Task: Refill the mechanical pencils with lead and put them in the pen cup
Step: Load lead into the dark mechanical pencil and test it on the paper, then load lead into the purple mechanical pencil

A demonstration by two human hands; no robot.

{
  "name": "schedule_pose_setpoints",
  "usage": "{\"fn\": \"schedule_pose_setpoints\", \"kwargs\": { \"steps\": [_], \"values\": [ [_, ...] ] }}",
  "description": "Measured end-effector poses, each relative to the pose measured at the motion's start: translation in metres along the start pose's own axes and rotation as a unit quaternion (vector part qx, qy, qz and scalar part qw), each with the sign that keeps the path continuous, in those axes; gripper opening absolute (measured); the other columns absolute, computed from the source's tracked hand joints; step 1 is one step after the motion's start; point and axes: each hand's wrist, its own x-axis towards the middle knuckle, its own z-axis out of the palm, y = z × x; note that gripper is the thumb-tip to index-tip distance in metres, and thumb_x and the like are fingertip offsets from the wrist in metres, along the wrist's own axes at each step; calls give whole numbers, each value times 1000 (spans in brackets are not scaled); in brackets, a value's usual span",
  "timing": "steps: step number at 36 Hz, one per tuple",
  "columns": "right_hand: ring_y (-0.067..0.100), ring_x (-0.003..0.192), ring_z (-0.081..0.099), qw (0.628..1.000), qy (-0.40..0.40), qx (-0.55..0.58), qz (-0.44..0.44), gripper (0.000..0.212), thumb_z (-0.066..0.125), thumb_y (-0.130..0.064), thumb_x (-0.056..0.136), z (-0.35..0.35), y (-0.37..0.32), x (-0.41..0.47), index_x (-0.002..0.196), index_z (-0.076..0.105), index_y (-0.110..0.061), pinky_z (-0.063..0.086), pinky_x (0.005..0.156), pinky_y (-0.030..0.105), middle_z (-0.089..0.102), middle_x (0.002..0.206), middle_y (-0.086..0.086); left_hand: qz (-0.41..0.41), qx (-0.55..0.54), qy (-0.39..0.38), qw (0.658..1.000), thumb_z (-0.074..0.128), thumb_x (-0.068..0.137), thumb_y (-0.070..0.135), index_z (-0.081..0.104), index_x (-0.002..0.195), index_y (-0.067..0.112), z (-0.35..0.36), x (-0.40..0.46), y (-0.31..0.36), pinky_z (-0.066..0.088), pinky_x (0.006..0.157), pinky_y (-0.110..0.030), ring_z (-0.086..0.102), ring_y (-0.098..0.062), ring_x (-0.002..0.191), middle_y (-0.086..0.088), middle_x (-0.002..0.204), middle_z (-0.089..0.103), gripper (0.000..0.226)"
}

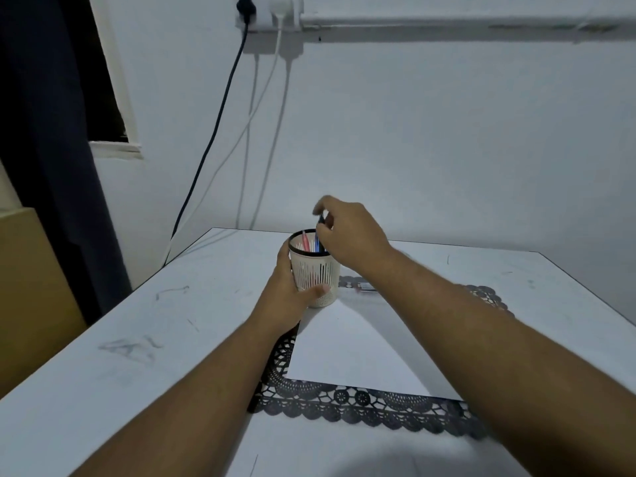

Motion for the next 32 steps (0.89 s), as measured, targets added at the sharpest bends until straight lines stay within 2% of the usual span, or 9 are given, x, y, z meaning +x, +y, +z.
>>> {"fn": "schedule_pose_setpoints", "kwargs": {
  "steps": [5,9,12,15,19,22,26,28,32],
  "values": [
    [24,123,58,996,-50,-77,12,40,51,-21,98,11,10,1,137,64,-23,52,93,38,68,130,1,-8,5,3,1000,84,84,14,22,144,53,0,0,0,52,103,-33,59,-1,121,20,136,57,95],
    [22,129,52,1000,3,-21,-15,49,50,-18,103,8,16,-6,152,48,-19,46,105,39,58,140,4,-16,12,-1,1000,85,83,17,18,153,44,1,-1,0,51,105,-38,58,-12,127,15,138,54,100],
    [-3,101,54,996,69,47,-45,43,53,-17,102,1,22,-16,145,56,-21,45,89,26,59,130,-1,-22,26,28,999,90,71,40,-6,155,53,0,-1,2,44,113,-51,44,-21,143,6,156,36,129],
    [-6,75,50,992,87,79,-54,30,58,-19,98,-11,31,-34,127,61,-27,45,70,25,58,111,-8,22,53,118,991,85,70,47,-17,150,63,-2,-2,13,39,113,-63,18,-26,154,9,166,14,131],
    [9,65,53,997,-1,77,17,7,63,-25,94,-29,49,-69,94,58,-30,49,66,38,59,80,-8,183,89,194,960,72,80,41,9,160,36,-4,-17,44,42,111,-57,26,-25,147,1,162,23,102],
    [19,69,59,991,-105,17,86,16,64,-35,94,-32,69,-97,83,58,-25,46,64,34,62,75,-6,298,140,208,921,67,83,19,36,145,16,4,-28,57,40,107,-44,39,-23,131,-4,145,40,69],
    [17,75,57,983,-138,-71,100,23,62,-36,95,-29,90,-120,78,56,-21,40,61,33,61,77,-7,327,207,83,918,56,92,22,59,104,14,21,-36,65,45,84,-36,47,-12,98,6,102,54,14],
    [16,74,56,979,-151,-86,107,26,59,-39,95,-25,95,-129,78,55,-20,38,60,32,61,76,-6,297,275,-5,914,52,98,26,58,89,21,32,-38,60,46,76,-42,46,-14,88,9,88,55,12],
    [17,77,57,972,-177,-121,95,27,55,-41,97,-22,96,-138,77,54,-23,43,65,33,62,79,-6,242,334,-113,904,52,102,32,60,106,24,48,-40,42,45,90,-38,46,-15,107,7,108,56,12]
  ]
}}
